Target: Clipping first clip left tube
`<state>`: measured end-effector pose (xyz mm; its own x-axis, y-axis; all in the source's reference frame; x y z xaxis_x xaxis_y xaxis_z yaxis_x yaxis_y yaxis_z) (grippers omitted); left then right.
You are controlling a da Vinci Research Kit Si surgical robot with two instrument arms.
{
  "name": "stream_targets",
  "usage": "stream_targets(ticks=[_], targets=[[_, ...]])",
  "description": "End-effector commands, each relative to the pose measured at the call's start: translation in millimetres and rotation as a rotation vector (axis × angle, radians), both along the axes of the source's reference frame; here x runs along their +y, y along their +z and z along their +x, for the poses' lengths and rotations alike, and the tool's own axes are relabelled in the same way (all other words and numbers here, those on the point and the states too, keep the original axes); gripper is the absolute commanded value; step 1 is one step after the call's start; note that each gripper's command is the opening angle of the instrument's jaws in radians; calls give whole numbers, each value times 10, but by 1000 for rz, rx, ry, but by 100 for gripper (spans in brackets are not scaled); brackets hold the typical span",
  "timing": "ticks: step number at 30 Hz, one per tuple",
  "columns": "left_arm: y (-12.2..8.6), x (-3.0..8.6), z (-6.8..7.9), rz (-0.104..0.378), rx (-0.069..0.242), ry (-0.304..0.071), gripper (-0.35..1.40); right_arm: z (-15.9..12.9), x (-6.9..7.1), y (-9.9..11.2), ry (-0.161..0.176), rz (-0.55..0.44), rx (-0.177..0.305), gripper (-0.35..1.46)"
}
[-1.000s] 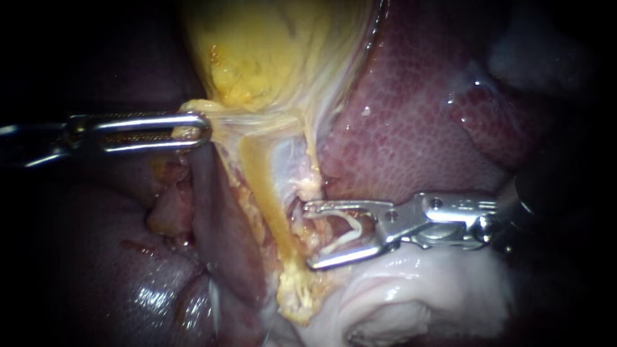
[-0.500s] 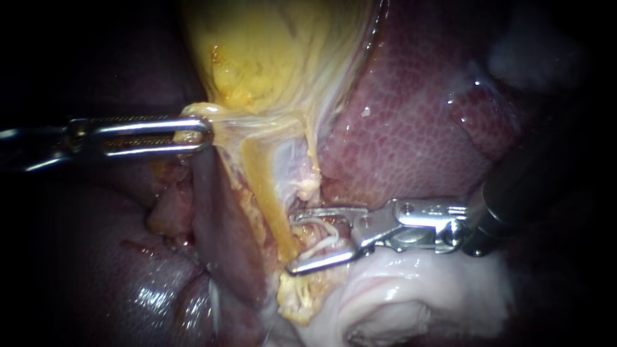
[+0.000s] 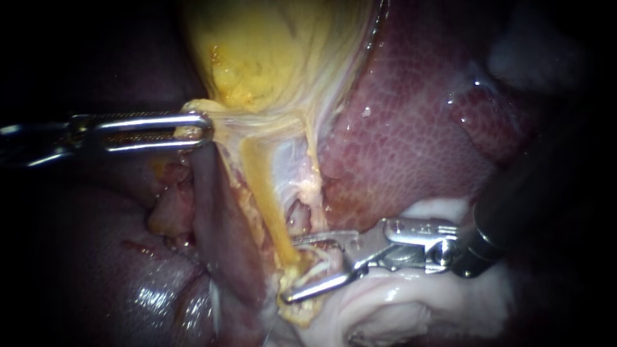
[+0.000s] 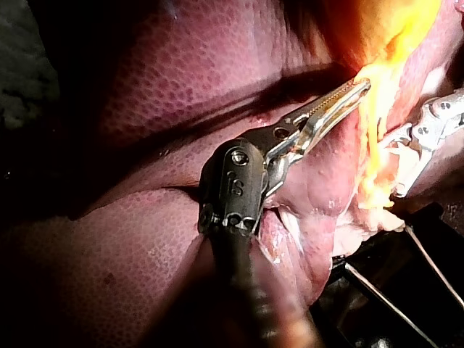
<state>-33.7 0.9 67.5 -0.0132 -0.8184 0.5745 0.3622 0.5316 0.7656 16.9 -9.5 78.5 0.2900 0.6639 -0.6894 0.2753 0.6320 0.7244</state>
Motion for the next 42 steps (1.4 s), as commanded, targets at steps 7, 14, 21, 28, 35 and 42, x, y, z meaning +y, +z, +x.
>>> stream_targets(ticks=[7,14,21,28,35,42], targets=[[12,3,-10,-2,3,-4,-35,11,-11,7,-16,19,1,58],[23,6,-24,-4,-4,2,-35,23,-16,12,-34,42,23,57],[26,5,-31,-5,-9,4,-35,31,-18,19,-37,37,25,56],[25,5,-33,-4,-12,7,-35,33,-19,26,-38,39,23,54],[23,6,-38,-3,-15,10,-35,37,-24,30,-61,50,29,53],[19,3,-41,-3,-18,14,-35,40,-24,35,-60,48,28,51]])
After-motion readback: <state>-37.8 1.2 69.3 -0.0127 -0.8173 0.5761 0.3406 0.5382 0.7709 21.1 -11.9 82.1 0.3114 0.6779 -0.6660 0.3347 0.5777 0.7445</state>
